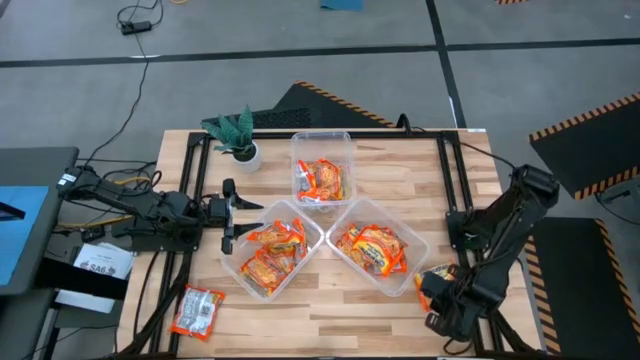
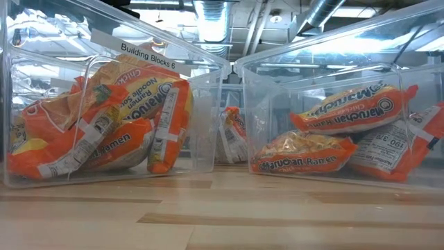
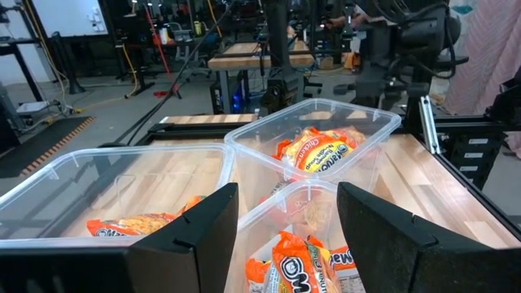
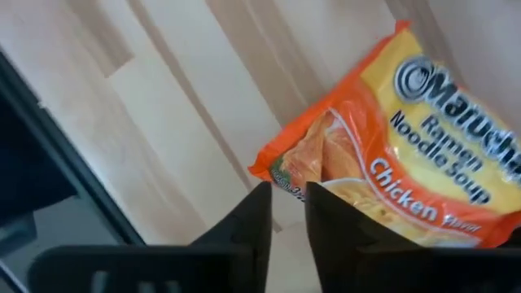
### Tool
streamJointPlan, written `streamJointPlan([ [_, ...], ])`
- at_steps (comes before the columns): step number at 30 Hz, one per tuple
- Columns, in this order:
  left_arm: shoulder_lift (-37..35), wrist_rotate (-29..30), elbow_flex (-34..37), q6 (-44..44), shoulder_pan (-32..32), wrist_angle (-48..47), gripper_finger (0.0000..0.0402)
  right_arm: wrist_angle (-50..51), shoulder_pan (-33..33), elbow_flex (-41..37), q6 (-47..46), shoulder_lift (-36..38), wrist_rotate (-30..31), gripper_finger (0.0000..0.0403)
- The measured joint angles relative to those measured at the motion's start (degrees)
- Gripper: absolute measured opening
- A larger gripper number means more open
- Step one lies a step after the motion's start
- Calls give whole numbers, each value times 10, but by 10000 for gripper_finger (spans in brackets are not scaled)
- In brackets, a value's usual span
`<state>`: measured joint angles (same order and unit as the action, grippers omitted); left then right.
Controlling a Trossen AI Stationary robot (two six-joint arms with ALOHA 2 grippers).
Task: Sort Maruchan noodles
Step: Put the orange noodle pack into the top transparent container
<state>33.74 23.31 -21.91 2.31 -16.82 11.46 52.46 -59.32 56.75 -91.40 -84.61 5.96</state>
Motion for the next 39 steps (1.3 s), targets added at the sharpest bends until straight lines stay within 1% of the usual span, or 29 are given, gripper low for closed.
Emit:
streamJointPlan([
  [5,0,0,0,0,0,0,199,-6,-11,0,-44,-34,0,164],
  [9,0,0,0,0,0,0,199,-1,-10,0,-23,-53,0,228],
  [11,0,0,0,0,0,0,199,4,-6,0,-11,-58,0,253],
  [14,0,0,0,0,0,0,199,27,1,0,3,-62,0,274],
  [18,0,0,0,0,0,0,199,58,7,0,4,-70,-12,279],
  [23,0,0,0,1,0,0,199,52,6,1,17,-92,-19,279],
  [30,0,0,0,1,0,0,199,55,6,4,52,-148,-22,279],
  [33,0,0,0,1,0,0,199,53,6,7,62,-168,-32,264],
  [34,0,0,0,1,0,0,199,53,6,8,64,-172,-33,252],
  [36,0,0,0,1,0,0,199,54,6,8,66,-178,-36,211],
  [37,0,0,0,1,0,0,199,54,6,8,64,-180,-38,182],
  [39,0,0,0,1,0,0,199,55,6,8,55,-182,-37,111],
])
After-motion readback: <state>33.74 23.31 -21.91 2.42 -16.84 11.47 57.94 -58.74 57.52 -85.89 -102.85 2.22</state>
